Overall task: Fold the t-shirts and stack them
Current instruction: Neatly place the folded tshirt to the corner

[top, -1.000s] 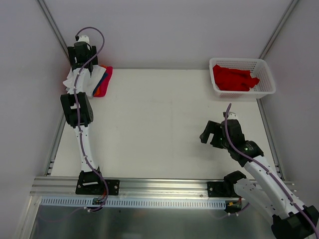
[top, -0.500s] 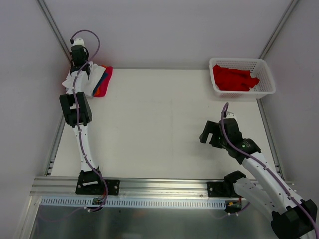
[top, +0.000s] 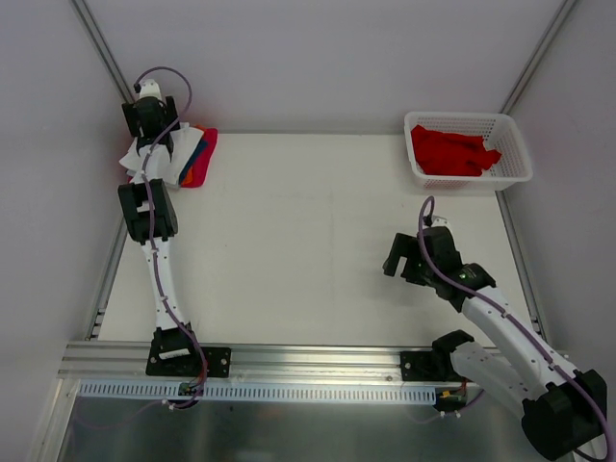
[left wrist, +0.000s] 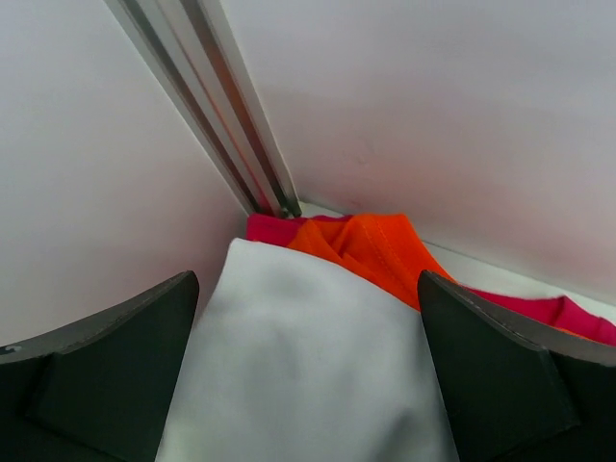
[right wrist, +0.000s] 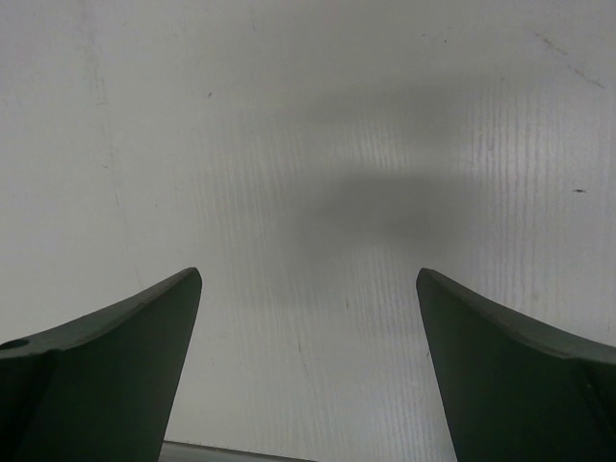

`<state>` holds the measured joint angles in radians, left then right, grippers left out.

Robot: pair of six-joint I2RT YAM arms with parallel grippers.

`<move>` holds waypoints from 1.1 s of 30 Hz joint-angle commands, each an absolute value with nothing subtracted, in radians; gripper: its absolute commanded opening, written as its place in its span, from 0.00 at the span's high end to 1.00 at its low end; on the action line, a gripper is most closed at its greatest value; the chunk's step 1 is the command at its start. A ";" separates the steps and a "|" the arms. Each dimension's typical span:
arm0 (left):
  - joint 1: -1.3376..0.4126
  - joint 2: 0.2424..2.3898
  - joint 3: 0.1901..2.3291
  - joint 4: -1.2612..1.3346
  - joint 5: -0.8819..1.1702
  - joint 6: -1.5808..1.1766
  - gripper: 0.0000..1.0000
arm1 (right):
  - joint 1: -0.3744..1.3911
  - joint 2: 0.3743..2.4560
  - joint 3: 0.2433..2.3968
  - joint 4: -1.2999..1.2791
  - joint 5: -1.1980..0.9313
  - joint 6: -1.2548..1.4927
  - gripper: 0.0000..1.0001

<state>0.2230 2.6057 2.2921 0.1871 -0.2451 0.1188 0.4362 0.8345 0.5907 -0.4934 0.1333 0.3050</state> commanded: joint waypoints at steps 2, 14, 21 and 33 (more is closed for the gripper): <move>0.238 2.645 2.339 0.308 -0.259 0.141 0.01 | 0.436 0.888 0.592 -0.428 0.129 0.311 0.01; 0.281 2.660 2.208 0.730 -0.226 0.056 0.01 | 0.437 1.014 0.594 -0.322 0.071 0.316 0.01; 0.288 2.648 2.186 0.885 -0.192 -0.117 0.01 | 0.451 0.997 0.584 -0.322 0.066 0.327 0.01; 0.265 2.531 2.181 1.008 -0.092 -0.397 0.01 | 0.521 0.914 0.566 -0.373 0.098 0.350 0.00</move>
<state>0.2737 2.6625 2.1685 0.8886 -0.1482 -0.2646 0.5007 0.9318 0.5755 -0.3630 0.0856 0.3264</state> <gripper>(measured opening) 0.990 0.993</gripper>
